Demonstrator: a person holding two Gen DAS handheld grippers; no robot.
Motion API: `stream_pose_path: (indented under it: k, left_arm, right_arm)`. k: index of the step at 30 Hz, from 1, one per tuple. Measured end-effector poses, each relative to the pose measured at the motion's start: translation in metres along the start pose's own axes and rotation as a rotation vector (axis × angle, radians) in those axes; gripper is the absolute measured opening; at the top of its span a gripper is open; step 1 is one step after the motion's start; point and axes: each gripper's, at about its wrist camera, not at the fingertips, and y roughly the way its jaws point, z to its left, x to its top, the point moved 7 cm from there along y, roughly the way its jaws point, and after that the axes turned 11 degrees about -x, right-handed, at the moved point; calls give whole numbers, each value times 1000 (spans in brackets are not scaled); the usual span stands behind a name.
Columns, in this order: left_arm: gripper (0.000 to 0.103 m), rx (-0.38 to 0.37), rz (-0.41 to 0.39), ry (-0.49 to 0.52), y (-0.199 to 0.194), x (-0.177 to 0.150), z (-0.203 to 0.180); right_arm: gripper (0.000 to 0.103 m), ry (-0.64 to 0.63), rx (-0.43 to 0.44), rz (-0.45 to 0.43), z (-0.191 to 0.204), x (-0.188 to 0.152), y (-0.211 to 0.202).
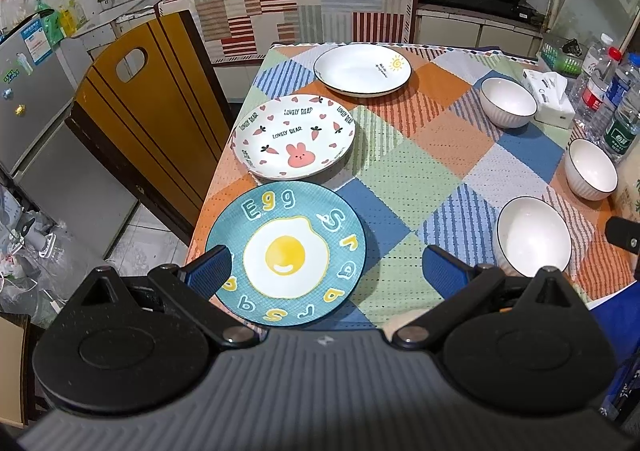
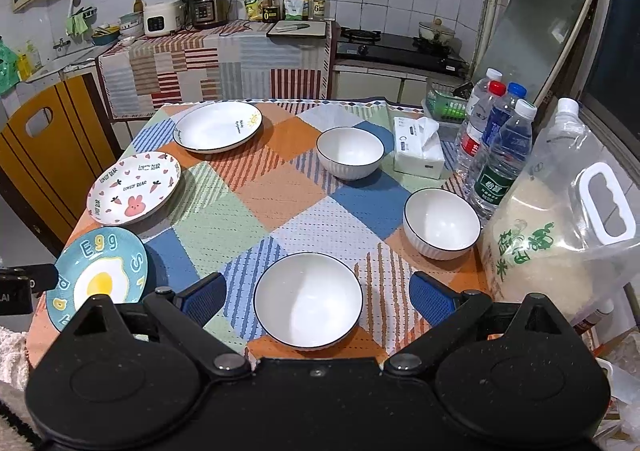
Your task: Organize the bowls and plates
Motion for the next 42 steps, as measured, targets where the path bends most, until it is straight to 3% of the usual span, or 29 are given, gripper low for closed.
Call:
stream_pose_path:
  k: [42]
  left_arm:
    - [103,-40,20,12,8,-5,4]
  right_arm:
    - [100,-13,-10,28,7,-6,4]
